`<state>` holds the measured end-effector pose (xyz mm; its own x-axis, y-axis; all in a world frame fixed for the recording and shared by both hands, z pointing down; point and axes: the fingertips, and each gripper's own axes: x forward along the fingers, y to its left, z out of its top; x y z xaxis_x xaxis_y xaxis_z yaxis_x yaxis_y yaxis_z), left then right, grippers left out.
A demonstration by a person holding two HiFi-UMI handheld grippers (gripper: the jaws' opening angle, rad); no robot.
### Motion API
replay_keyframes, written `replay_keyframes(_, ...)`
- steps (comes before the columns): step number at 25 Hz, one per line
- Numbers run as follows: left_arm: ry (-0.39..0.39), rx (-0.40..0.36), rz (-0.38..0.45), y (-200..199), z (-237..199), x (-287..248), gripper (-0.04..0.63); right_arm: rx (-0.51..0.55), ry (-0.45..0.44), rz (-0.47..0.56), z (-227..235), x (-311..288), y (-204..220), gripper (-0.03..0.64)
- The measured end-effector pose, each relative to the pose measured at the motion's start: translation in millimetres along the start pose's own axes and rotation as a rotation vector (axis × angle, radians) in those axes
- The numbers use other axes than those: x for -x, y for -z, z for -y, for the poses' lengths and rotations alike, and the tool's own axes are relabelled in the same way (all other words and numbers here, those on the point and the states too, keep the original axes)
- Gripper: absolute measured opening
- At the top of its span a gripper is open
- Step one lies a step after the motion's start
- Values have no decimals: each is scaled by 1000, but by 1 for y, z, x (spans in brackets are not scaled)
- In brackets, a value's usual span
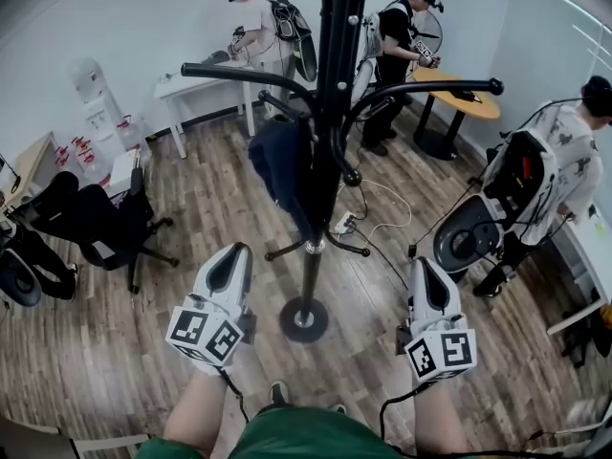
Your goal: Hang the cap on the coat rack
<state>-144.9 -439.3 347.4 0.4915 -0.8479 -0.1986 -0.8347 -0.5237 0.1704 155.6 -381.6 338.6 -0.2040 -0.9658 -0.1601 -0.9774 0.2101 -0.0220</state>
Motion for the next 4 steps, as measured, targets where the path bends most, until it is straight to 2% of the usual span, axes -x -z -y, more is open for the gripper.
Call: replay_keyframes(4,5,14,0,4,-15,-6,40,0,18,-9,-4,-5,4,2)
